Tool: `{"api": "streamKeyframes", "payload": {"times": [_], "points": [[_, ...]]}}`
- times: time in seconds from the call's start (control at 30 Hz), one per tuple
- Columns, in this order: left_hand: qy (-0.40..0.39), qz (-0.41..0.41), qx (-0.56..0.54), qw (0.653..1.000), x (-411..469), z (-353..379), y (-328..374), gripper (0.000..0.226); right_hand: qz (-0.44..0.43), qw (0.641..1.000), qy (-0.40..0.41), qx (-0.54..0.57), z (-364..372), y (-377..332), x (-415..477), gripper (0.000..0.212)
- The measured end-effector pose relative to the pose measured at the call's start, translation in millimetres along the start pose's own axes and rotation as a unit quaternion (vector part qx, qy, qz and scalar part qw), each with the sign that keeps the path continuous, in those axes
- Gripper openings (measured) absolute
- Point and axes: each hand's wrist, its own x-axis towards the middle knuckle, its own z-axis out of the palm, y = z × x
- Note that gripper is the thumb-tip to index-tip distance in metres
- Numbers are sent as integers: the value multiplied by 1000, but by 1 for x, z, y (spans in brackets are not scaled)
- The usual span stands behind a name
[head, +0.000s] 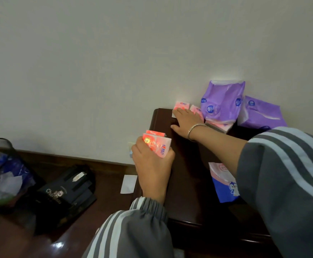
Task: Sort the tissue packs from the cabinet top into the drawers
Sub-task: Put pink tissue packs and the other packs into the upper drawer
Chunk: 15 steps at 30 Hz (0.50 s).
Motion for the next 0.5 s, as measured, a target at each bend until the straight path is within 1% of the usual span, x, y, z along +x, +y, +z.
{"api": "streamKeyframes", "payload": {"times": [0.1, 0.17, 0.27, 0.37, 0.4, 0.43, 0.5], "points": [[6, -8, -14, 1000, -1, -1, 2, 73, -45, 999, -1, 15, -1, 1, -10, 66], [15, -14, -27, 999, -2, -4, 4, 72, -89, 996, -11, 16, -3, 6, -27, 65], [24, -28, -41, 998, -2, -5, 6, 72, -158, 986, -47, 4, -6, 18, -63, 56], [25, -34, -48, 998, -2, -6, 8, 72, -191, 978, -74, 47, -16, 28, -89, 46], [27, -36, -52, 998, -3, -6, 8, 72, -195, 977, -65, 62, -21, 30, -95, 42], [30, -41, -57, 997, -3, -7, 8, 72, -197, 977, -41, 70, -26, 32, -99, 37], [38, -58, -71, 995, -3, -7, 8, 74, -185, 979, 47, 76, -35, 32, -103, 28]]}}
